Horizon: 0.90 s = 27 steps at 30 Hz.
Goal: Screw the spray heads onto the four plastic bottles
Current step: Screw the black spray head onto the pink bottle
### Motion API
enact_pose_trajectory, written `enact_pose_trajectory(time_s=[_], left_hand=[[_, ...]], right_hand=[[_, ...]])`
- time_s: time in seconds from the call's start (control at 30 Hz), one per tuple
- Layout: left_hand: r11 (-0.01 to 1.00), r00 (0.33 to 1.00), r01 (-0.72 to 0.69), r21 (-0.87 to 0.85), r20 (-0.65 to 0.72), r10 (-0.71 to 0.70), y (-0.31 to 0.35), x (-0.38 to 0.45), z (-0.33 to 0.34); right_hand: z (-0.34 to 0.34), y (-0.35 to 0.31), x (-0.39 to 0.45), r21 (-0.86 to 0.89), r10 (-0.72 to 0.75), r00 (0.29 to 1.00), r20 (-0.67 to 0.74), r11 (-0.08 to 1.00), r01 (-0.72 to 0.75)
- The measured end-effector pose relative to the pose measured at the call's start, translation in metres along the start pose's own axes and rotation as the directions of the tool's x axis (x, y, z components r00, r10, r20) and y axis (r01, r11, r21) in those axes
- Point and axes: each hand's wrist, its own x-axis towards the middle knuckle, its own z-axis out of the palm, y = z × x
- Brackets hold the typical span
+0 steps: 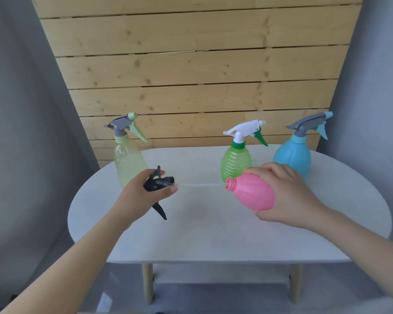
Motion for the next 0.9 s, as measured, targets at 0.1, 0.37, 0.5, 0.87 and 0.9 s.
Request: enact_pose_trajectory(time_s=[0.1, 0.37, 0.5, 0.87, 0.9], left_hand=[[1.000, 1.000, -0.009, 0.028, 0.017, 0.008, 0.004, -0.001, 0.005], [0.996, 0.997, -0.044, 0.079, 0.073, 0.038, 0.019, -0.003, 0.034], [0.993, 0.979, -0.109, 0.043, 0.180, 0.099, 0.031, -0.004, 0.056], [0.998, 0.887, -0.010, -0.067, 0.460, 0.040, 0.042, 0.006, 0.068], [0.997, 0.887, -0.007, -0.081, 0.460, 0.044, 0.042, 0.007, 0.068]], right_hand=[[0.001, -0.002, 0.000, -0.007, -0.009, 1.000, -0.004, 1.000, 0.009], [0.006, -0.013, -0.003, -0.049, -0.086, 0.996, 0.021, 0.995, 0.087], [0.009, -0.018, -0.003, -0.051, -0.130, 0.991, 0.021, 0.990, 0.131], [0.003, -0.008, -0.001, 0.049, -0.200, 0.979, 0.026, 0.979, 0.199], [0.001, -0.008, 0.000, 0.101, -0.168, 0.985, 0.040, 0.981, 0.163]])
